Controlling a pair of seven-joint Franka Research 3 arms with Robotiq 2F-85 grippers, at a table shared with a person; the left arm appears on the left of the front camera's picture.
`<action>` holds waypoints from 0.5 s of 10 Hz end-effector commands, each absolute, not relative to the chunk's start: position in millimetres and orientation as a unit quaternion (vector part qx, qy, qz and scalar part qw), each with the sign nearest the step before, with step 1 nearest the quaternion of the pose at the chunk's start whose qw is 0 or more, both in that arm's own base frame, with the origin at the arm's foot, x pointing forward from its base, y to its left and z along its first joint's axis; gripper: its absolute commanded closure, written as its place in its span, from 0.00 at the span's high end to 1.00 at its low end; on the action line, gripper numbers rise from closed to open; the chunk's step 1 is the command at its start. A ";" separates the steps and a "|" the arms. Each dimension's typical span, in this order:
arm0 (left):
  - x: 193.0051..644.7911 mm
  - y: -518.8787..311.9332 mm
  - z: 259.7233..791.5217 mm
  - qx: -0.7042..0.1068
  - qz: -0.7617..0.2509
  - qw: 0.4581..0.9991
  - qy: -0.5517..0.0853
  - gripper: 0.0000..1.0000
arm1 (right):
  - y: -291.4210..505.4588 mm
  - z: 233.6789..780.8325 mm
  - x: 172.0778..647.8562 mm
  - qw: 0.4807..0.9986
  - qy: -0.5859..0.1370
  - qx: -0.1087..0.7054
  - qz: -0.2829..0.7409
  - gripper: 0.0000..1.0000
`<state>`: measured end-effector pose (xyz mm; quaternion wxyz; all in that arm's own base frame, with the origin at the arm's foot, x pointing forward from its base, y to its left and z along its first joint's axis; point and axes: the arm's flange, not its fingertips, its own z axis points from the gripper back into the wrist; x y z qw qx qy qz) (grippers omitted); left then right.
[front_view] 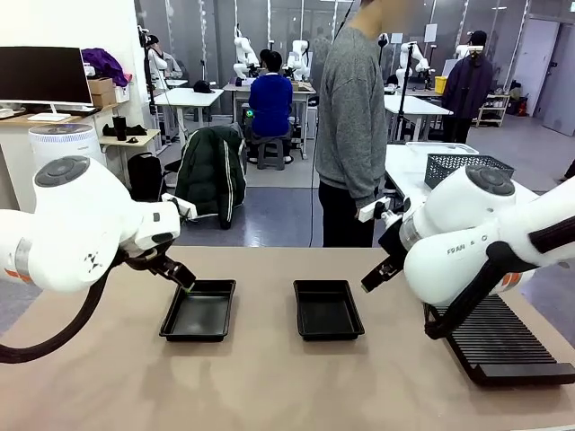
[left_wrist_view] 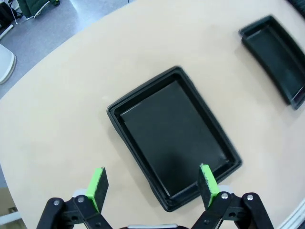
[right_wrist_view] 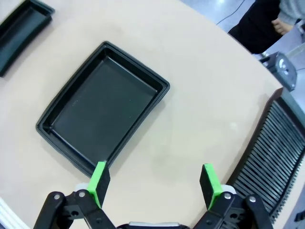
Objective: Inspect and transfer BCBs to ESD trays.
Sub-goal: Pick up the Blank PCB from the PCB Rack and place it in the left ESD tray.
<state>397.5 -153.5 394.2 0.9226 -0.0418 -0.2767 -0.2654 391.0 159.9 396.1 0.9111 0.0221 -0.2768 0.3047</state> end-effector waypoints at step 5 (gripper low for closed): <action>335.3 -58.8 505.7 -0.234 -0.182 0.922 -0.249 1.00 | 81.9 512.9 335.8 0.926 -0.242 0.153 0.247 1.00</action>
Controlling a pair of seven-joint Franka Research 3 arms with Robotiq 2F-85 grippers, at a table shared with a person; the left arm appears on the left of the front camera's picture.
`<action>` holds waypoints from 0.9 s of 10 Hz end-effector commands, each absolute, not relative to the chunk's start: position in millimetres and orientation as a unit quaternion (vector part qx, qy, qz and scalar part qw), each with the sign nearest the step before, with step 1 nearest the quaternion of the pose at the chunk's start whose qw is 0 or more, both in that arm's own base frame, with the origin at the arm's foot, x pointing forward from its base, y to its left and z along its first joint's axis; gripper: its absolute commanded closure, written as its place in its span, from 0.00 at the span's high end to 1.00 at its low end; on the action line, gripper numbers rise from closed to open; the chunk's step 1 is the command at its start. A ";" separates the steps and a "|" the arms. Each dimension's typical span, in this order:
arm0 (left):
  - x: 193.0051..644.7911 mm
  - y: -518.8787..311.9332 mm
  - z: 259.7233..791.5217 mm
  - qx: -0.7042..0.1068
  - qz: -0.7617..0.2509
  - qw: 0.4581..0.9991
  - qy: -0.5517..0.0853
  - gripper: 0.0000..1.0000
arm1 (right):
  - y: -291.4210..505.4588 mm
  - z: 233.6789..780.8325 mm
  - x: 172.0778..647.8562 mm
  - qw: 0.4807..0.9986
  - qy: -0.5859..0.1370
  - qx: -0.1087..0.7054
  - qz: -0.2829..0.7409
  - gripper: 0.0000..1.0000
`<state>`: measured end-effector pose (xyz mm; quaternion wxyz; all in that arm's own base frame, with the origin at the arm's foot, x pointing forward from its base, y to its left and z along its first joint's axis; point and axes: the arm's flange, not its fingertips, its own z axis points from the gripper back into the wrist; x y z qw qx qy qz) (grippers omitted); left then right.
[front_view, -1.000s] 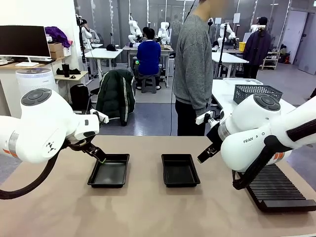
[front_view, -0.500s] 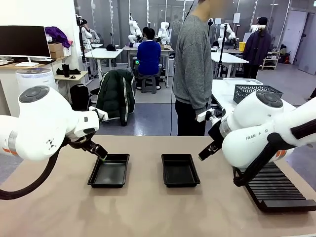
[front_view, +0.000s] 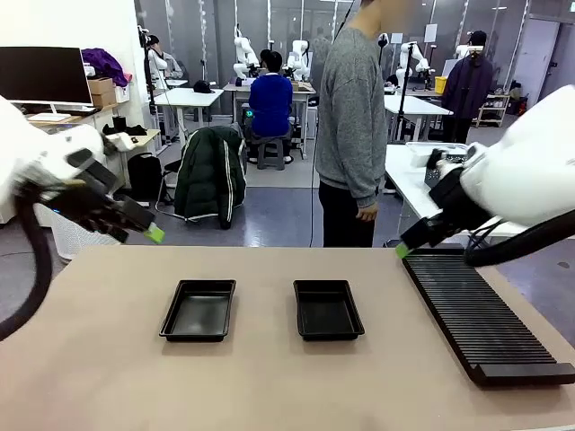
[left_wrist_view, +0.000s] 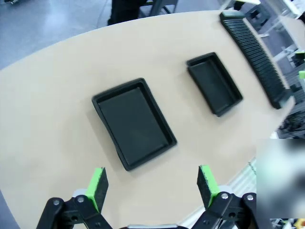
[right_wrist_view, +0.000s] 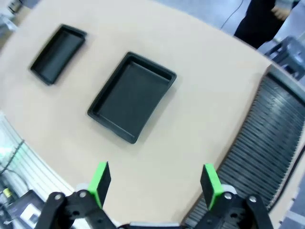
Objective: Inspect and transfer BCBs to ESD trays.
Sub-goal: Pick up the Blank PCB from the PCB Rack and place it in the left ESD tray.
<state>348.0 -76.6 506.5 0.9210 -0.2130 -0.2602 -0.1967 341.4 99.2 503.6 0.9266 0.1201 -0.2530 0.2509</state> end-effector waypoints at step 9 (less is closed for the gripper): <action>325.5 49.4 529.3 -0.528 -0.133 0.820 -0.175 1.00 | -87.0 533.2 335.3 0.859 -0.159 0.475 0.104 1.00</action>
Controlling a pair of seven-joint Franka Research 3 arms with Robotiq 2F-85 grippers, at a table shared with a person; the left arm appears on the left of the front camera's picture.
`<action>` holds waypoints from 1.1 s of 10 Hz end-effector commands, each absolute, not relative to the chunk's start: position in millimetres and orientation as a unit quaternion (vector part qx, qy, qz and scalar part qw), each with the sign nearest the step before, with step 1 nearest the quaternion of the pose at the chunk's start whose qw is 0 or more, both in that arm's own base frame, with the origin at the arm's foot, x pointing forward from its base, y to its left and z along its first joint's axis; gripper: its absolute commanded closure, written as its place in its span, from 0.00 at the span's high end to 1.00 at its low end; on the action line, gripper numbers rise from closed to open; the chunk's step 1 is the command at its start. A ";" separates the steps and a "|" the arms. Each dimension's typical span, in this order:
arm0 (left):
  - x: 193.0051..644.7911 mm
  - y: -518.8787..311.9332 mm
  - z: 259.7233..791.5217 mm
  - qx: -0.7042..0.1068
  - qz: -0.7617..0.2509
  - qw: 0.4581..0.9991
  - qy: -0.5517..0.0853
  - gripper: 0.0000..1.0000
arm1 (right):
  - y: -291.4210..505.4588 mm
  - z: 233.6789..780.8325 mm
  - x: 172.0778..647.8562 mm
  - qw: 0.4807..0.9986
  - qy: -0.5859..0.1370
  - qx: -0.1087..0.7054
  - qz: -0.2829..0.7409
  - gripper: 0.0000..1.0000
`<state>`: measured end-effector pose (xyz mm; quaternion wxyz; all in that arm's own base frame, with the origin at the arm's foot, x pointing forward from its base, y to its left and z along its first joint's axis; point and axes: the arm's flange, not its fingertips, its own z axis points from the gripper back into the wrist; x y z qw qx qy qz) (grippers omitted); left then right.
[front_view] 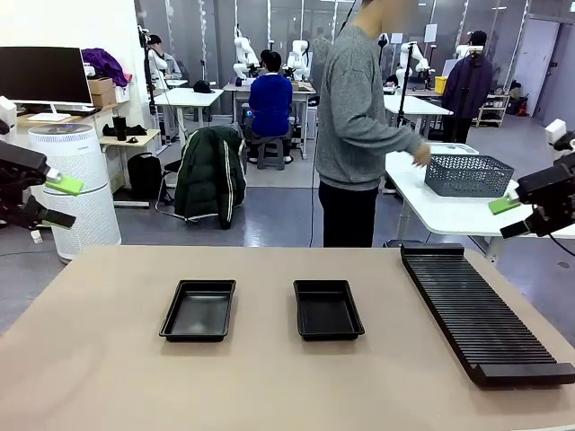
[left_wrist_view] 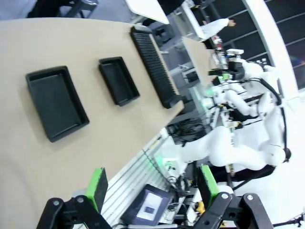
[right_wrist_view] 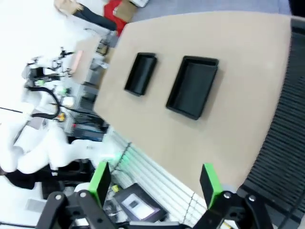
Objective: Inspect and transfer BCBs to ESD trays.
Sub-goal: Pick up the Blank PCB from the PCB Rack and place it in the left ESD tray.
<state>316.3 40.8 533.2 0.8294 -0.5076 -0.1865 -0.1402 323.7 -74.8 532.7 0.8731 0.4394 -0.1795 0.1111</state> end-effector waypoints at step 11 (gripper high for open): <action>329.6 138.6 460.8 -0.684 -0.101 0.716 -0.097 1.00 | -207.9 451.2 379.0 0.739 -0.038 0.672 0.013 1.00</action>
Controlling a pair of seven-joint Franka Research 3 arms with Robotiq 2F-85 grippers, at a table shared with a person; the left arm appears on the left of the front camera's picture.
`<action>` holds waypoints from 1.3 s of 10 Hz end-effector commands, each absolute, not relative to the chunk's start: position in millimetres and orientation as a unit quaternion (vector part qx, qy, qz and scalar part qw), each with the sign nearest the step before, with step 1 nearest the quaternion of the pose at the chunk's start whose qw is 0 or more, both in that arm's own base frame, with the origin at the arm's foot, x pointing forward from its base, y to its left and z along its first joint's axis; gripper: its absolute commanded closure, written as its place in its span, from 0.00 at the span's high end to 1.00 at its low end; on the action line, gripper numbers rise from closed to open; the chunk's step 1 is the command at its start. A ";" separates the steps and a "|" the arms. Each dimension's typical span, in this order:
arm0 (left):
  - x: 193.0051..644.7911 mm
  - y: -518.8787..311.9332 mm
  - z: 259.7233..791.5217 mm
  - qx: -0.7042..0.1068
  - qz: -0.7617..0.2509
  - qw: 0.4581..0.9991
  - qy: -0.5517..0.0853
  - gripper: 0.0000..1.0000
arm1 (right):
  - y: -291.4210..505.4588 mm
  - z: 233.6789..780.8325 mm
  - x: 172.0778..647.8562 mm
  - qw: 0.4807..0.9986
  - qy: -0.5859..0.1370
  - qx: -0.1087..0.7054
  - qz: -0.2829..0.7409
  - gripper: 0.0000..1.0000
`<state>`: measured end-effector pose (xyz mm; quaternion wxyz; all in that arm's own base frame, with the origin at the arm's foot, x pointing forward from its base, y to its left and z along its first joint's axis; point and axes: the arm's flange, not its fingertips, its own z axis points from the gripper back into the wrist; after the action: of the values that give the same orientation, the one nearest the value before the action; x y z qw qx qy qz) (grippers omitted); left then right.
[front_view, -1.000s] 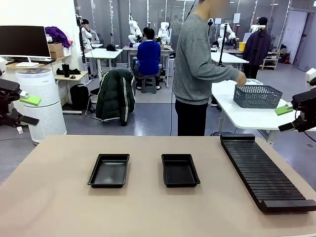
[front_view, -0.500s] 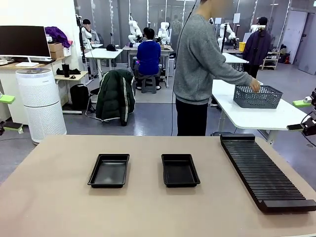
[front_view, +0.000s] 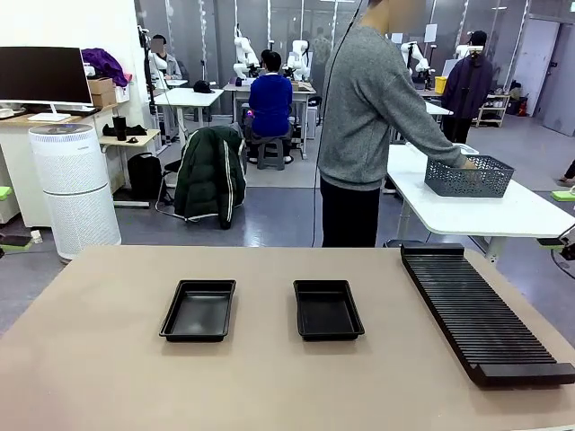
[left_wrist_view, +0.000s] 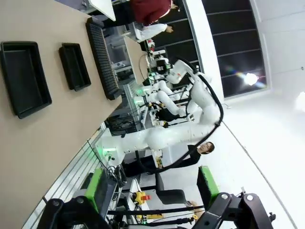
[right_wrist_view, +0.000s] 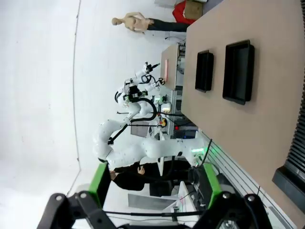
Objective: Inspect and transfer BCBs to ESD trays.
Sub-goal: Pick up the Blank PCB from the PCB Rack and place it in the left ESD tray.
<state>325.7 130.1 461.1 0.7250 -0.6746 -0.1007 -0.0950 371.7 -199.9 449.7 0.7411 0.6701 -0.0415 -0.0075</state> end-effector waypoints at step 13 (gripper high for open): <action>323.0 117.9 449.8 -0.675 -0.064 0.732 -0.065 1.00 | -215.2 439.4 386.2 0.751 -0.046 0.659 -0.008 1.00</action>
<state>330.0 126.7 449.1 0.7250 -0.6793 -0.0752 -0.0856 389.2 -220.9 439.5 0.7456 0.6652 -0.0407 0.0009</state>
